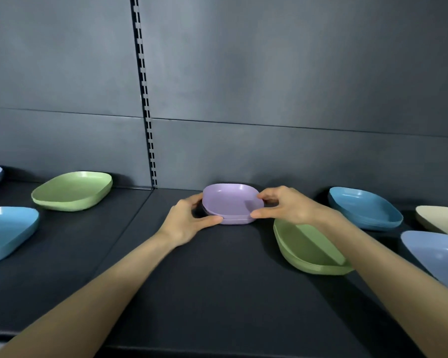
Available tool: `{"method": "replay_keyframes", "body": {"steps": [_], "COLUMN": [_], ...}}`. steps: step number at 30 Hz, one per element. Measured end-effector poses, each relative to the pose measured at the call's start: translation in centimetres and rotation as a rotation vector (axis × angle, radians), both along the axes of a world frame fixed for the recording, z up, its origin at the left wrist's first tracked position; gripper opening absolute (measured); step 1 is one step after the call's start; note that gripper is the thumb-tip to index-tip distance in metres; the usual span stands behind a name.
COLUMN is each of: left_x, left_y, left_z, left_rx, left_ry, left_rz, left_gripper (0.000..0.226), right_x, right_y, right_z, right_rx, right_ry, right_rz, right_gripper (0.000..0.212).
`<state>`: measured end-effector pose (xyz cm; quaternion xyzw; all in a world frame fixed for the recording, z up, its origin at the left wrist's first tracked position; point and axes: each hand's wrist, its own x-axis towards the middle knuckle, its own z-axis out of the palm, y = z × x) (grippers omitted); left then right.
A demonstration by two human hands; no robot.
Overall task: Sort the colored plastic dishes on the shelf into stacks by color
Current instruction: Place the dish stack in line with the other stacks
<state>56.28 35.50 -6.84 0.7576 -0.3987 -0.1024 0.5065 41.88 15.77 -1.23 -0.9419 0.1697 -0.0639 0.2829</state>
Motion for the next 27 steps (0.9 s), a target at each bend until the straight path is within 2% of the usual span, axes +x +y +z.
{"method": "replay_keyframes", "body": {"steps": [3,7,9,13,16,20,23,27], "left_x": [-0.1,-0.2,-0.4,-0.7,-0.8,-1.2,-1.4,-2.7], "left_y": [0.0,-0.1,-0.2,-0.3,-0.2,0.1,0.8,2.4], "left_z": [0.0,0.2,0.3,0.5,0.6,1.0,1.4,2.9], "left_rx": [0.034,0.148,0.209,0.244,0.235,0.143,0.030,-0.197], "left_ry": [-0.009,-0.060,-0.092,-0.081,-0.057,0.014,0.075,0.166], "left_rz": [-0.023,0.030,0.069,0.086,0.094,0.104,0.093,0.108], "left_gripper": [0.053,0.087,0.095,0.085,0.088,0.070,0.073,0.060], "right_x": [-0.1,0.0,0.1,0.4,0.6,0.5,0.0,-0.9], "right_y": [-0.1,-0.5,-0.5,-0.3,-0.5,-0.7,0.0,2.1], "right_z": [-0.2,-0.2,-0.1,0.1,0.1,0.0,0.5,2.0], "right_rx": [0.011,0.059,0.100,0.138,0.154,0.180,0.266,0.358], "right_ry": [-0.003,0.014,0.029,0.084,0.082,0.010,-0.093,-0.303], "right_rz": [-0.001,0.011,0.018,0.049,0.076,0.072,0.083,0.095], "right_gripper": [0.067,0.078,0.068,0.067,0.081,0.059,0.040,0.038]}}
